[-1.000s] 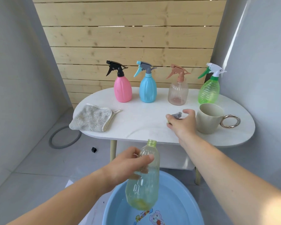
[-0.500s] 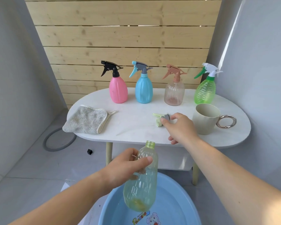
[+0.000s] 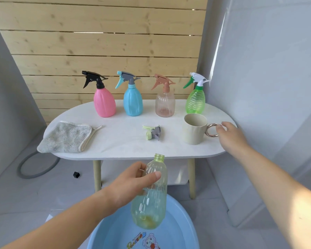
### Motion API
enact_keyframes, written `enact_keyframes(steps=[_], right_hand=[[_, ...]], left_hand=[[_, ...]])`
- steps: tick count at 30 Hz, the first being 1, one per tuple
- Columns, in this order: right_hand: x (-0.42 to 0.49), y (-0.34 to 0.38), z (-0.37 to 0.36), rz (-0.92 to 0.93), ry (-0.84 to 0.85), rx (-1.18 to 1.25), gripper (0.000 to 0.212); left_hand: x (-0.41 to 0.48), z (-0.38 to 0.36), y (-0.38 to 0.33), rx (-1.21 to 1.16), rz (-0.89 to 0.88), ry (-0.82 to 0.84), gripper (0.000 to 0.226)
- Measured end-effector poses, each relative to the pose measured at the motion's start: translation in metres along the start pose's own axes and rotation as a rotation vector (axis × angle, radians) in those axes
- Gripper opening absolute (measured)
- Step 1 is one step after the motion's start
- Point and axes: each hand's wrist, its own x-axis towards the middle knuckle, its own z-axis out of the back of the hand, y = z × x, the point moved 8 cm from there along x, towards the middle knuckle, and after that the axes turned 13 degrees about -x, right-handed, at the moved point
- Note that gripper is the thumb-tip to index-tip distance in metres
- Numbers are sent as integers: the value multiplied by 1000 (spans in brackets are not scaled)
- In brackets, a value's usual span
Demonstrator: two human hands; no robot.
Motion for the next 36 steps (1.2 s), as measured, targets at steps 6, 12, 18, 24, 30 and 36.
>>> enact_keyframes(steps=[6, 12, 18, 24, 30, 36], right_hand=[[-1, -12, -15, -4, 70, 217, 23], [-31, 8, -16, 128, 213, 357, 16], [-107, 26, -11, 243, 572, 542, 17], [-155, 6, -57, 119, 750, 516, 18], [-171, -22, -151, 46, 832, 300, 24], [-159, -59, -232, 152, 771, -8, 33]], left_hand=[[2, -9, -1, -19, -45, 24, 56], [-6, -6, 5, -22, -82, 28, 56], [-21, 7, 16, 19, -89, 46, 50], [-29, 26, 54, 69, -10, 21, 59], [-16, 47, 119, 0, 110, -134, 60], [-27, 50, 203, -27, 243, -176, 67]])
